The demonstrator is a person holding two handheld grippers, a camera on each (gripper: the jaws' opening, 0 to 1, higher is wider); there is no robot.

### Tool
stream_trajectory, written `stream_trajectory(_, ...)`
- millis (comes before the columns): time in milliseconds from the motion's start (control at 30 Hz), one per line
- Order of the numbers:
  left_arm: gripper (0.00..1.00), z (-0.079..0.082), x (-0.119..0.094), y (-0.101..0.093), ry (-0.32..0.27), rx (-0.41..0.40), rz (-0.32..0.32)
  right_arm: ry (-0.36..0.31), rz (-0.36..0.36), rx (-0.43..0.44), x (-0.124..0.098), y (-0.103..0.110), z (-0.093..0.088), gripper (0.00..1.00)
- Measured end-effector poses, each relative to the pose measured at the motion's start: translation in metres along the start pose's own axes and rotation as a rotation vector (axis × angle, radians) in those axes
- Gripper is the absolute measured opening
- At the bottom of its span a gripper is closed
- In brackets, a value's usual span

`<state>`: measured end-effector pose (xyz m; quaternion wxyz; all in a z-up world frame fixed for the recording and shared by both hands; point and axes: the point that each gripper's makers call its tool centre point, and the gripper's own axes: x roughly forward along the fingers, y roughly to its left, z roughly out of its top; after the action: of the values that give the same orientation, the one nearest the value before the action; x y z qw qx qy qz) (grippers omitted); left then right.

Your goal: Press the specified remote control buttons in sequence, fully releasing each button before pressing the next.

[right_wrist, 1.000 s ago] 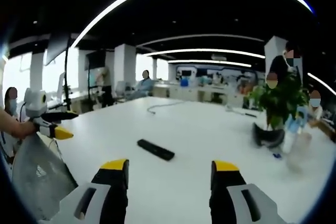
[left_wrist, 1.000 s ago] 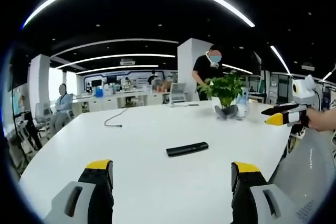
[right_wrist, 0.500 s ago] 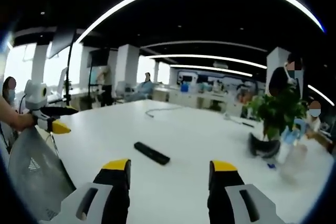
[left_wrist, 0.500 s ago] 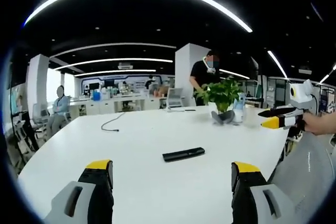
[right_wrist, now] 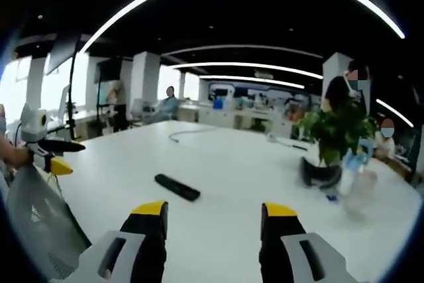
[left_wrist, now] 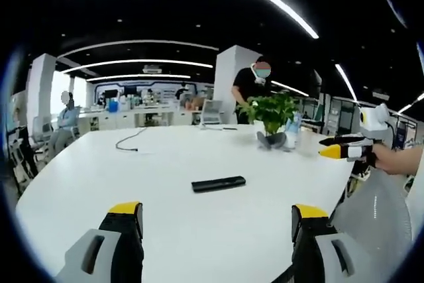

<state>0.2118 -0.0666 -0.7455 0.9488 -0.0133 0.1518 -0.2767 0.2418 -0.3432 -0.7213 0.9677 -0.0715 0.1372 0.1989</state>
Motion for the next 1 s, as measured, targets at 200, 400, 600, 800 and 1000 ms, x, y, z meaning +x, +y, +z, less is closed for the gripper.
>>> stream_trajectory(200,0.97,0.001,-0.002,-0.015,0.004,-0.031,-0.082,-0.024,0.017,0.010,-0.001,0.003,0.006,0.49)
stream_trajectory(400,0.96,0.005,-0.006,-0.016,0.033,-0.208,-0.146,-0.014,0.008,0.019,-0.001,0.001,0.004,0.47)
stream_trajectory(600,0.96,0.033,0.004,-0.028,0.041,-0.154,-0.234,-0.011,0.012,0.016,-0.002,0.002,0.004,0.44)
stream_trajectory(800,0.98,0.038,0.028,-0.030,0.069,-0.126,-0.287,-0.021,0.015,0.029,-0.002,0.002,0.005,0.40)
stream_trajectory(1000,0.98,0.030,0.060,-0.028,0.124,-0.090,-0.293,-0.036,-0.007,0.029,-0.004,-0.002,0.008,0.39)
